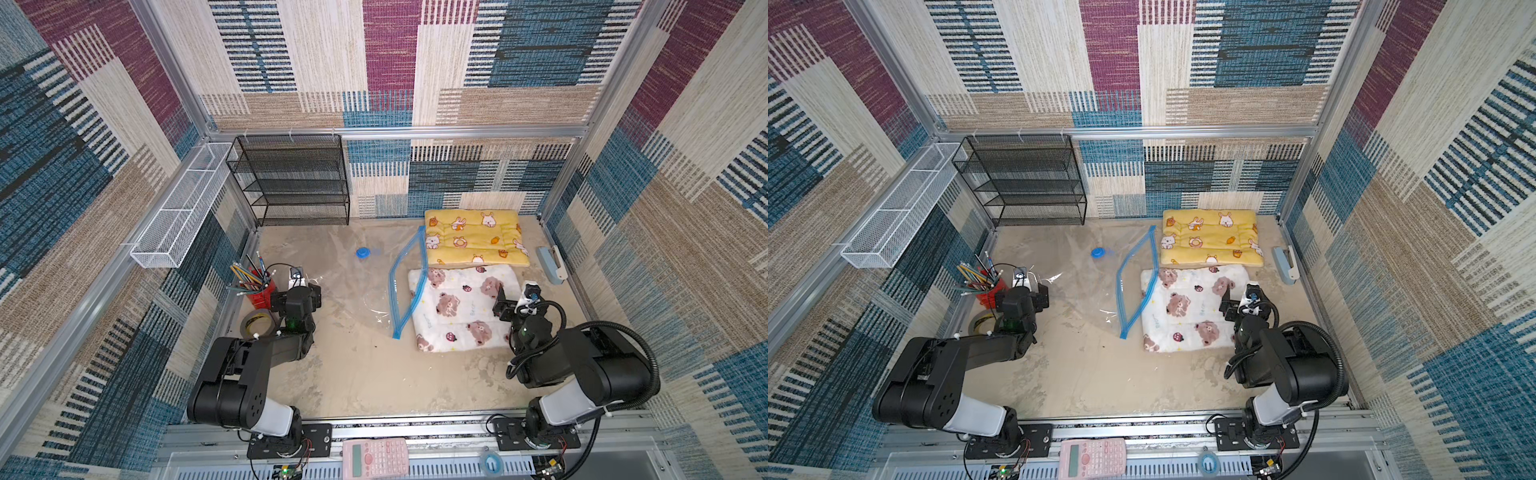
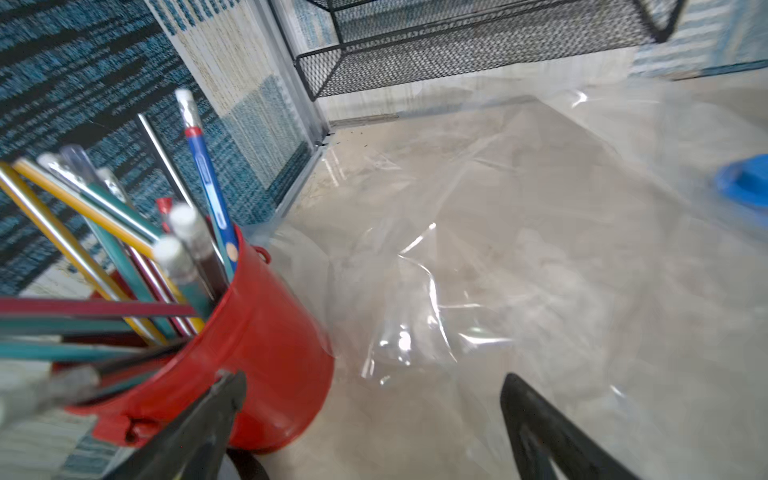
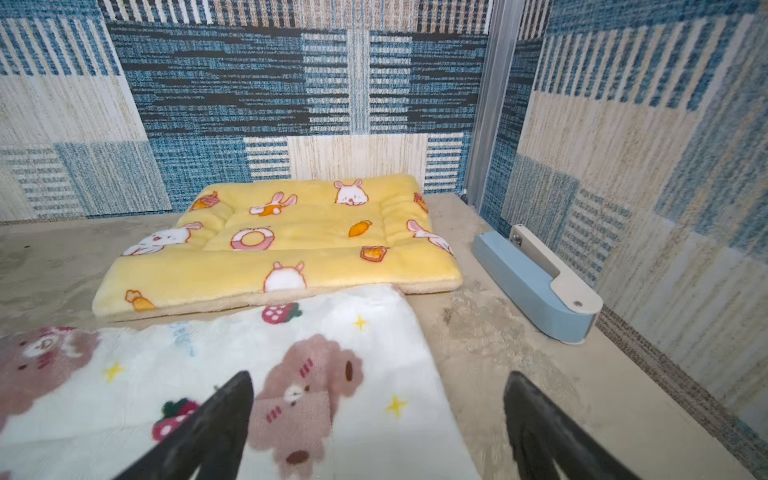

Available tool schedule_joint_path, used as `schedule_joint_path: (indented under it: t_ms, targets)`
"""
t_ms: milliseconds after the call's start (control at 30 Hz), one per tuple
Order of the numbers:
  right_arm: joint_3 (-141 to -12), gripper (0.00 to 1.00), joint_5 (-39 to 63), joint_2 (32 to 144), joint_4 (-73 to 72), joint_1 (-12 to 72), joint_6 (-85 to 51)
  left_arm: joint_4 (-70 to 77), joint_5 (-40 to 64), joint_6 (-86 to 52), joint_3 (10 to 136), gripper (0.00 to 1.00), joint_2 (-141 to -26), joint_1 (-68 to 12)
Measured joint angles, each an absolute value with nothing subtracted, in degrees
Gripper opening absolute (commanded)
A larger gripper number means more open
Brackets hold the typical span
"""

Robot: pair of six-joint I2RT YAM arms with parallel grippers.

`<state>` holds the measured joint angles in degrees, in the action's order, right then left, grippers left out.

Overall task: Take the blanket out of the vacuum bag
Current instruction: Reset both arms

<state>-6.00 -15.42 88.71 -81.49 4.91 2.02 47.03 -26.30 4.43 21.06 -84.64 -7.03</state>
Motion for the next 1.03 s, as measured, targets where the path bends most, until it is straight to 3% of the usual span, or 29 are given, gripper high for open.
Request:
schedule_joint_path:
  t_ms: [200, 367, 400, 433, 467, 1033]
  targets:
    - [-10.0, 0.99, -13.0, 88.8, -78.9, 3.1, 2.1, 49.8, -17.7, 3.2, 21.8, 0.98, -87.5, -3.8]
    - [-10.1, 0.99, -12.0, 88.7, -77.7, 3.0, 1.7, 52.6, -12.8, 3.2, 19.2, 0.86, -87.9, -4.1]
    - [-10.1, 0.99, -12.0, 88.7, -77.7, 3.0, 1.7, 51.3, -11.8, 3.2, 20.1, 0.79, -88.2, -4.1]
    - [-10.1, 0.99, -12.0, 88.7, -77.6, 3.0, 1.7, 49.0, -11.3, 3.0, 21.8, 0.98, -88.2, -3.1]
    - [-10.1, 0.99, -12.0, 88.7, -77.7, 3.0, 1.7, 48.5, -11.2, 2.8, 23.4, 1.00, -88.2, -1.9]
    - [-11.5, 0.99, -9.4, 88.6, -75.1, 1.1, 0.8, 46.5, -8.1, 0.6, 24.5, 1.00, -88.3, 0.1]
